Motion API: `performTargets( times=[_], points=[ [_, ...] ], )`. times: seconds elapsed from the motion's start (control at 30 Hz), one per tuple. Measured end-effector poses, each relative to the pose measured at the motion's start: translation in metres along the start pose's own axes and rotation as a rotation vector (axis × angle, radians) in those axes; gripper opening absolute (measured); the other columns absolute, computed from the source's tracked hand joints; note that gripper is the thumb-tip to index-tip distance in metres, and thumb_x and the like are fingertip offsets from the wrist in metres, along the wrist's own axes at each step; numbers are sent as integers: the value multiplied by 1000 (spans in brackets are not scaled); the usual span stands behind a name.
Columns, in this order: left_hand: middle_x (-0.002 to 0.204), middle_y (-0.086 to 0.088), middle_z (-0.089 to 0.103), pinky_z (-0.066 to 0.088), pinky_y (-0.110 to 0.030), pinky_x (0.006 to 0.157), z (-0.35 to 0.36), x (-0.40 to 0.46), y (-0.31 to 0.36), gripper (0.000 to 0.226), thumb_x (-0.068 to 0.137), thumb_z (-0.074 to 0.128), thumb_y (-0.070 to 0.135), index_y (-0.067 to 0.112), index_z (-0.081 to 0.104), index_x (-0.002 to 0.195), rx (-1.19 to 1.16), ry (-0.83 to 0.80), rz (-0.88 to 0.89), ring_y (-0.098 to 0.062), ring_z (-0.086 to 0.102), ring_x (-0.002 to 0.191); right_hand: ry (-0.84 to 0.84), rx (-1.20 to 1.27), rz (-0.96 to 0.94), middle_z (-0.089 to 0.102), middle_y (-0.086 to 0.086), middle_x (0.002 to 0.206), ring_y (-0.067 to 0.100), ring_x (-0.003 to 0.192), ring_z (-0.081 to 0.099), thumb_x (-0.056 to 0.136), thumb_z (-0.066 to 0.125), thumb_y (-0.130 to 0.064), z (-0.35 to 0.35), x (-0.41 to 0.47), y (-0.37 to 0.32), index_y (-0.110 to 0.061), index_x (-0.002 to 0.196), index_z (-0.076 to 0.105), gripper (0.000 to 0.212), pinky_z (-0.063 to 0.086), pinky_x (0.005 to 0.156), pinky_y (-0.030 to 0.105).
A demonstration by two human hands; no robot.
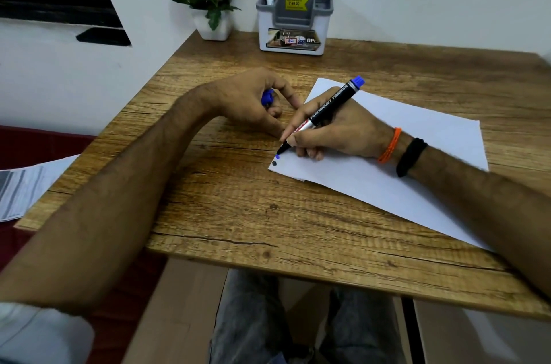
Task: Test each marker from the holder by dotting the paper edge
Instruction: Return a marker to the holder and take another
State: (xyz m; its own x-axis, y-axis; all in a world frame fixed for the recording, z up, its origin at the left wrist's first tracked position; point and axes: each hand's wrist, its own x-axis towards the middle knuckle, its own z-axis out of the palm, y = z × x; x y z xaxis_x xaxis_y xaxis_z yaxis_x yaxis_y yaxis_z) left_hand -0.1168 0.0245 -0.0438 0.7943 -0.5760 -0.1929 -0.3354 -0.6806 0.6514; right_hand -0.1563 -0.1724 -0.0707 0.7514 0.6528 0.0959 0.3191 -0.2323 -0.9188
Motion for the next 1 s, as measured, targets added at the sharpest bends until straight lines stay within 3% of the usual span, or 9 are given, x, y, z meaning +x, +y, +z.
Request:
performTargets(
  times=[0.2, 0.3, 0.4, 0.53, 0.63, 0.73, 0.8, 0.93, 1.0],
  points=[
    [60, 9, 55, 47, -23, 65, 0, -2, 3, 45, 73, 79, 6, 32, 60, 104, -8, 7, -6, -7, 52, 58, 46, 127, -22, 69, 9, 66, 8, 49, 59, 85, 66, -3, -5, 1, 3, 3, 94, 71, 13, 48, 47, 18],
    [76, -7, 64, 50, -29, 72, 2, -4, 6, 45, 70, 82, 13, 28, 61, 107, 1, 38, -5, -15, 58, 69, 83, 235, -22, 68, 8, 66, 9, 48, 58, 82, 65, -8, -4, 2, 3, -2, 90, 71, 12, 46, 45, 17],
    [93, -17, 68, 48, -25, 70, 2, -8, 8, 51, 65, 87, 26, 23, 62, 110, 11, 85, 3, -16, 60, 75, 153, 310, -23, 68, 9, 67, 10, 49, 57, 81, 65, -9, -8, 4, 1, -2, 92, 70, 14, 45, 44, 18],
    [85, 4, 65, 44, -16, 62, -3, -9, 8, 42, 82, 75, 19, 25, 54, 118, -45, 212, 13, 1, 57, 68, 293, 301, -57, 70, 12, 72, 14, 50, 60, 84, 69, -9, -18, 2, -4, -7, 93, 65, 10, 45, 45, 20],
    [86, 15, 64, 40, -21, 67, -1, -7, 6, 31, 94, 59, 15, 20, 43, 120, -133, 305, 23, 12, 56, 67, 417, 212, -82, 67, 8, 68, 16, 48, 56, 87, 71, -14, -25, 0, -7, -7, 90, 67, 8, 44, 45, 23],
    [91, 10, 70, 43, -25, 70, 5, -4, 1, 11, 98, 51, 10, 18, 47, 105, -170, 364, 85, 9, 57, 69, 514, 173, -76, 64, 5, 67, 16, 49, 53, 84, 74, -20, -31, -2, -6, -5, 94, 71, 18, 43, 46, 24],
    [100, 3, 69, 49, -27, 72, 4, 0, 1, 12, 97, 52, 7, 19, 54, 100, -197, 414, 124, 1, 59, 73, 539, 222, -66, 67, 7, 72, 17, 51, 55, 85, 72, -22, -36, -4, -6, -7, 98, 73, 20, 44, 47, 23],
    [86, 3, 64, 51, -16, 72, 4, 1, 7, 19, 94, 55, 1, 8, 65, 108, -226, 495, 191, 2, 62, 74, 509, 326, -41, 70, 11, 84, 18, 57, 57, 86, 61, -33, -42, -6, -5, -14, 105, 75, 31, 43, 51, 23],
    [90, -2, 66, 53, -16, 73, 5, 1, 8, 24, 92, 56, -3, 3, 65, 114, -289, 524, 221, -1, 65, 77, 479, 367, -28, 70, 11, 88, 18, 59, 58, 85, 54, -33, -44, -6, -4, -15, 107, 74, 35, 44, 52, 23]
  ],
)
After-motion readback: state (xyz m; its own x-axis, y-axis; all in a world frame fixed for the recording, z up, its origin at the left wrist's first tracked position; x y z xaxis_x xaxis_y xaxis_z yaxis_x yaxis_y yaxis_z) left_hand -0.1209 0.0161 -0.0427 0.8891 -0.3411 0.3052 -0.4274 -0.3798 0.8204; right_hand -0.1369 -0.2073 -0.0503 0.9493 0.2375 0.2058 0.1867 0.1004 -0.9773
